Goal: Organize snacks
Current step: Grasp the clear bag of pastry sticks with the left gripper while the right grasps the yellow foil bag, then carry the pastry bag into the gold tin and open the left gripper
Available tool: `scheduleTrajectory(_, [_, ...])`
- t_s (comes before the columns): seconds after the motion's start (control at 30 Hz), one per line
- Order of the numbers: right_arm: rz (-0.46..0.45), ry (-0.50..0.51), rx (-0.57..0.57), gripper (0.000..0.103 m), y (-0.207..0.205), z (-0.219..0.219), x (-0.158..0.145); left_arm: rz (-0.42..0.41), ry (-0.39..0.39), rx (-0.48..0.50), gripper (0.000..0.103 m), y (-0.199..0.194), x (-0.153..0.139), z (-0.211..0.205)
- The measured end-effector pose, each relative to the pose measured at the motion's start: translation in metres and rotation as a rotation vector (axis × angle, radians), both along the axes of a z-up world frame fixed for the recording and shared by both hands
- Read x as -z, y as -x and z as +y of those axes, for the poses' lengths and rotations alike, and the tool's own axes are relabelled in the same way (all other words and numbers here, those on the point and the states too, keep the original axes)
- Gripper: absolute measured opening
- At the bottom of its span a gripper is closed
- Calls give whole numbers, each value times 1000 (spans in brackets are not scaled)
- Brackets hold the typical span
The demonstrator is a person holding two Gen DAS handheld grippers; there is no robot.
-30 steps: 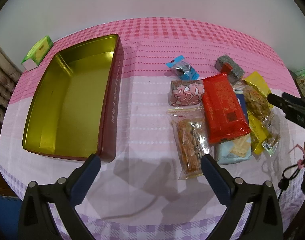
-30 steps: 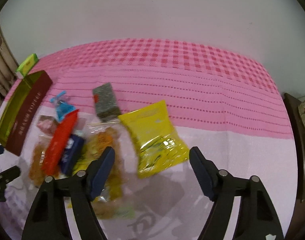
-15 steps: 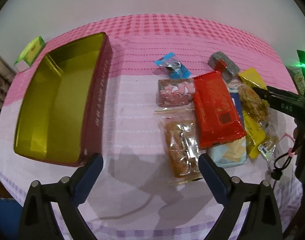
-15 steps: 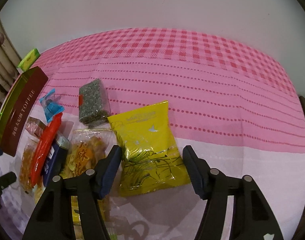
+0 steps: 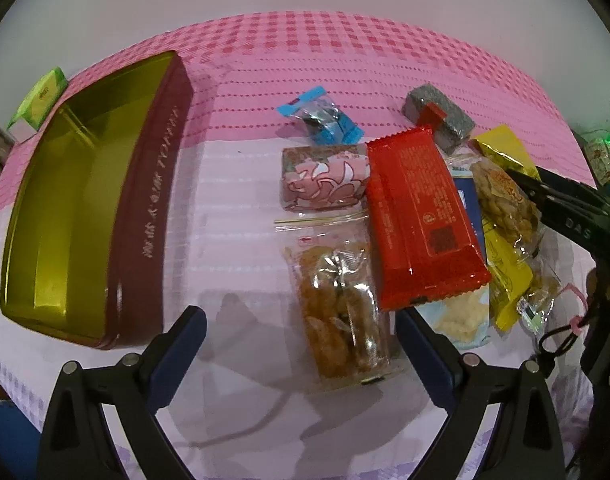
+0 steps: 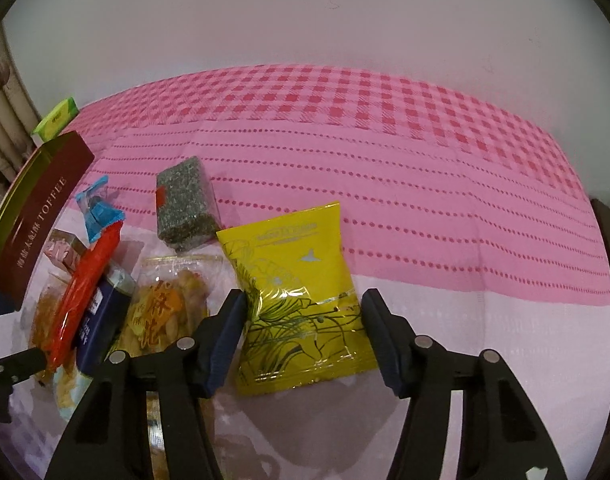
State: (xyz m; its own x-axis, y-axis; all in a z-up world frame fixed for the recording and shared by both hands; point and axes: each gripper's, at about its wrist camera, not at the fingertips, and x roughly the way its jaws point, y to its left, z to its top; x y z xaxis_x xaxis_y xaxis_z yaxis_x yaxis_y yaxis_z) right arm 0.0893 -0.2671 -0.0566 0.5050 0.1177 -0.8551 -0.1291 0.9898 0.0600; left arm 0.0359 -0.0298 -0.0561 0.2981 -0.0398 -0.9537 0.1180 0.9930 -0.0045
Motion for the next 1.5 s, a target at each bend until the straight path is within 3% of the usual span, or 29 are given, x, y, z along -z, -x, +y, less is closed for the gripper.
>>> scheduleTrajectory(0.1, [4, -7, 16, 55, 9, -5, 0, 3, -12, 7, 97, -5, 5, -3])
scheduleTrajectory(0.27, [23, -20, 47, 55, 21, -12, 0, 30, 8, 7, 76, -9, 13, -3])
scheduleTrajectory(0.43, [24, -25, 58, 55, 25, -13, 1, 14, 6, 24, 75, -12, 13, -5])
scheduleTrajectory(0.5, [27, -20, 62, 55, 25, -12, 1, 4, 9, 27, 65, -13, 12, -6])
scheduleTrajectory(0.57, [28, -16, 66, 55, 25, -12, 1, -11, 13, 49, 39, -14, 9, -9])
scheduleTrajectory(1.03, [40, -1, 120, 50, 31, -11, -1, -21, 39, 106, 38, 0, -4, 7])
scheduleTrajectory(1.5, [56, 5, 190, 47, 45, -13, -4, -95, 81, 151, 38, 10, -49, 35])
